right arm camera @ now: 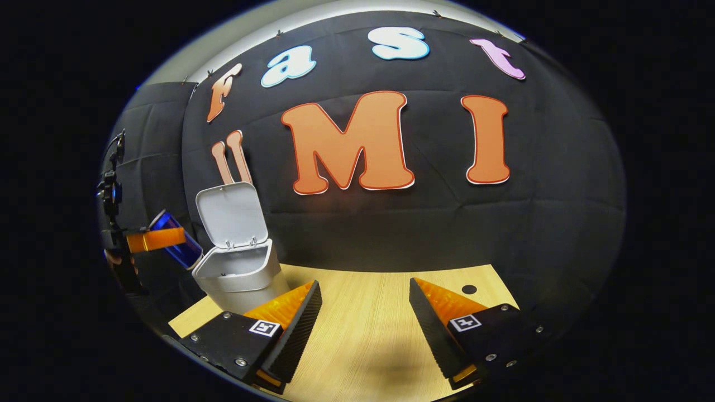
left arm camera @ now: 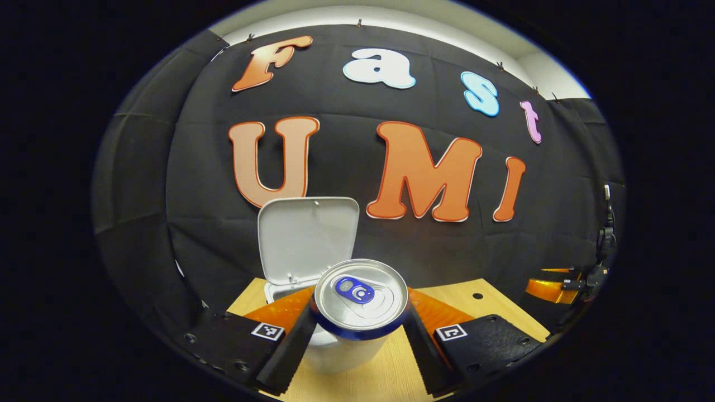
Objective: Press the lid of the desktop garbage bin to open it, pick up the crumpled paper on the desktop and throw it into the bin, then pick up the pop can on the desktop and drop it into the bin, and finally close the garbage bin lid.
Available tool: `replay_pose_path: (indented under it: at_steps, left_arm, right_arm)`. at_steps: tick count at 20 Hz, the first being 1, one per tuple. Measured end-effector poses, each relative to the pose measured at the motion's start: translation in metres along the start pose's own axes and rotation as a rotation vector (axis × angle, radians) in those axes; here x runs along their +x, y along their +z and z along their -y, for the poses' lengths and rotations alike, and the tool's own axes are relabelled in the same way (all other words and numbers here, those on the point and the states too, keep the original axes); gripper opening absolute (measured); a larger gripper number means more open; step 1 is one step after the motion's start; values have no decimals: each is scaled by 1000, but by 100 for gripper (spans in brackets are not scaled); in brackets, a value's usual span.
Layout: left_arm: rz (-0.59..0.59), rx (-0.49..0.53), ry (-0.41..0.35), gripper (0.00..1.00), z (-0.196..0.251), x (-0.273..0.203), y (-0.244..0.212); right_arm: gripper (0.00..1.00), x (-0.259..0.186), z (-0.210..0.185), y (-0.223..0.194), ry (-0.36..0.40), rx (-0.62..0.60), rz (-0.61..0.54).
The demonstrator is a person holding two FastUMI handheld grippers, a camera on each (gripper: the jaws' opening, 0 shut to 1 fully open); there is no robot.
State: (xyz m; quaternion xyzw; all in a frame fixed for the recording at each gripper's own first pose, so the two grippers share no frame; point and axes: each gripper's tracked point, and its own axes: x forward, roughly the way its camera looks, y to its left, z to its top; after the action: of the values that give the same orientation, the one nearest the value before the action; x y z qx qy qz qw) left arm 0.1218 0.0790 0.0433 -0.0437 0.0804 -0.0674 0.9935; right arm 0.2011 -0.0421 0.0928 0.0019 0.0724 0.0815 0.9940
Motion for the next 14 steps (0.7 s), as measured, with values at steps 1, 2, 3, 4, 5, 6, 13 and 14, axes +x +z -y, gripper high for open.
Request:
replay_pose_path:
  at_steps: [1, 2, 3, 4, 5, 6, 13, 14]
  left_arm:
    - [15, -2, 6, 83, -5, 5, 8]
    - [24, 4, 13, 83, -11, 10, 13]
    - [30, 14, 24, 83, -16, 16, 18]
    - [33, 22, 35, 83, -23, 23, 20]
    - [34, 26, 41, 83, -26, 28, 21]
    - [36, 23, 45, 82, -29, 35, 21]
    - [-9, -13, 70, 83, -44, 77, 3]
    - [-19, -17, 77, 83, -49, 80, -1]
  right_arm:
    - [94, 0, 2, 1, -6, -5, 4]
    - [94, 0, 5, 2, -13, -9, 4]
    - [94, 0, 7, 2, -19, -9, 3]
    - [94, -1, 9, 2, -23, -8, 0]
    - [94, -1, 12, 2, -30, -8, -3]
    - [94, 0, 15, 0, -39, -11, -5]
    - [94, 1, 28, -2, -77, -12, -22]
    - [94, 1, 30, -3, -81, -12, -26]
